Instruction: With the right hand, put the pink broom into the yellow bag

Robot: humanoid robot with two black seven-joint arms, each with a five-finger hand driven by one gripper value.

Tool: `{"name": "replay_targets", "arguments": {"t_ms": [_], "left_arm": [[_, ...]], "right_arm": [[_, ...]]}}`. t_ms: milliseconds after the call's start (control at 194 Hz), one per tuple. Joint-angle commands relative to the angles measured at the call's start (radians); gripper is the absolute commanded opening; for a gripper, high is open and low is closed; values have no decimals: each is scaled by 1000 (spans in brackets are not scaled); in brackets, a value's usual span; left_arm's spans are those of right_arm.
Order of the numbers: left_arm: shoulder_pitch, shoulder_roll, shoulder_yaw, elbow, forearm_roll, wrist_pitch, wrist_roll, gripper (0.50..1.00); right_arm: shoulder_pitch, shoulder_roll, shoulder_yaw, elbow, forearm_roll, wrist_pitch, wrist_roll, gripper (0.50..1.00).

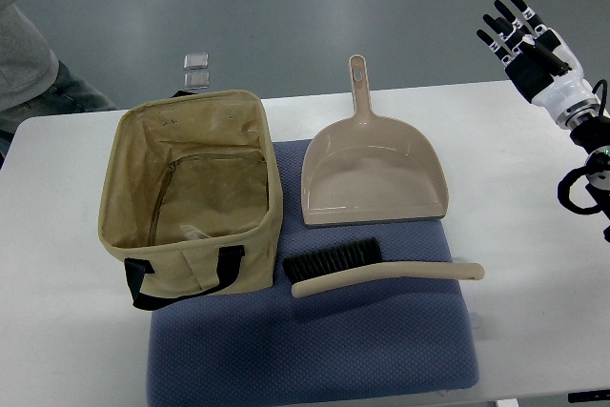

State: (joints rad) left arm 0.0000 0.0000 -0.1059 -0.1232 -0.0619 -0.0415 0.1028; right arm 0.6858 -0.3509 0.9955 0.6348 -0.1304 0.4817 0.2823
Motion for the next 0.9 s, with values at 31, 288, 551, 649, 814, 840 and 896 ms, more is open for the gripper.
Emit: {"name": "replay_targets", "arguments": {"t_ms": [31,288,551,649,814,840,896], "left_arm": [[0,0,0,4,1,0,2,1000],[3,0,-2,2,-1,2,2,1000],[3,0,0,4,-1,2,0,1000],[3,0,0,4,-1,2,0,1000],[3,0,0,4,-1,2,0,1000],[3,0,0,2,-1,2,0,1000],[3,0,0,2,-1,2,0,1000]], "right_arm": [[0,0,0,0,0,2,0,928],[0,0,0,-1,0,2,0,928],[0,-11,0,-1,0,2,2,928],[0,-14,0,-1,0,2,2,928],[1,-17,0,0,0,3,2,928],[0,-17,0,-1,0,3,2,928],[0,-17,0,0,0,3,2,928]]}}
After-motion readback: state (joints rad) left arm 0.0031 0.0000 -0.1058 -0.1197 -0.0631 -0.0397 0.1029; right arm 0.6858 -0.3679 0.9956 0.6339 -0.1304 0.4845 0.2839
